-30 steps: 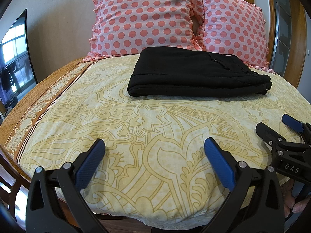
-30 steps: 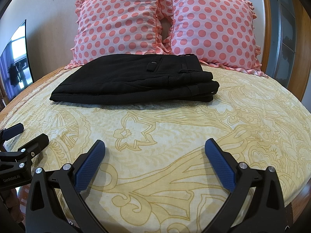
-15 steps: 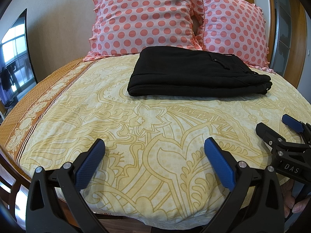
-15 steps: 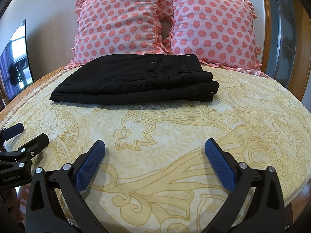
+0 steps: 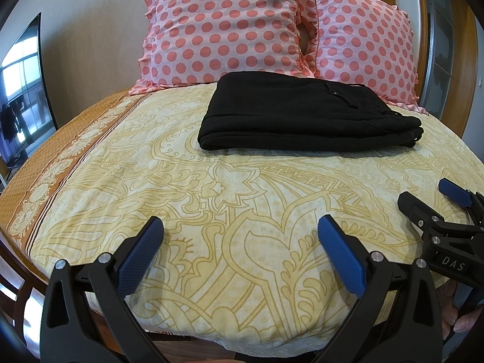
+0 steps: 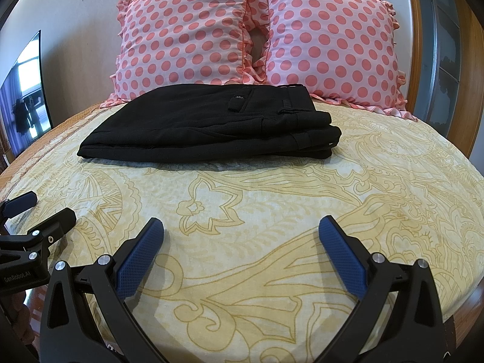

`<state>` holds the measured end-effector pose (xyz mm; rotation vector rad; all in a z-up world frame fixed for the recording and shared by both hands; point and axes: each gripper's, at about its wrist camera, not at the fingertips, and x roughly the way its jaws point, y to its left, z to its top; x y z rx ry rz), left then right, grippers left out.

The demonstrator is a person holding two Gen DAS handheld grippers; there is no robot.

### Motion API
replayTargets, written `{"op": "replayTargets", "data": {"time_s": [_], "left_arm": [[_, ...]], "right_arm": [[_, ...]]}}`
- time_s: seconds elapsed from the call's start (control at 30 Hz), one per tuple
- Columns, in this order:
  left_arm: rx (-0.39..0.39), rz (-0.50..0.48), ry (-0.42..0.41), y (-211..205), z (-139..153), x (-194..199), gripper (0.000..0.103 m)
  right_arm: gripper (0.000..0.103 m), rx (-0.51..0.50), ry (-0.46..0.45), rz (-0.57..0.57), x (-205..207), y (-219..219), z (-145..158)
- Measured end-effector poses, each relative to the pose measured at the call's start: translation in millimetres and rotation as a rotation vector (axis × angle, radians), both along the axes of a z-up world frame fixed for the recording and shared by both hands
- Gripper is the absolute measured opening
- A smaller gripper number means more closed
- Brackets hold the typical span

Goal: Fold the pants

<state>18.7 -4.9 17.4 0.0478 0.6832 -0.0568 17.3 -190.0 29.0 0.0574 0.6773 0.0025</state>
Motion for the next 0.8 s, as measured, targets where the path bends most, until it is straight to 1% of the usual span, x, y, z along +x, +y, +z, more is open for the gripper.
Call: {"op": "replayTargets", "data": {"time_s": [0.8], "left_arm": [[0.000, 0.005, -0.003, 0.2, 1.4, 0.9, 0.101]], "right_arm": [[0.102, 0.000, -0.001, 0.000, 0.1, 0.2, -0.1]]}}
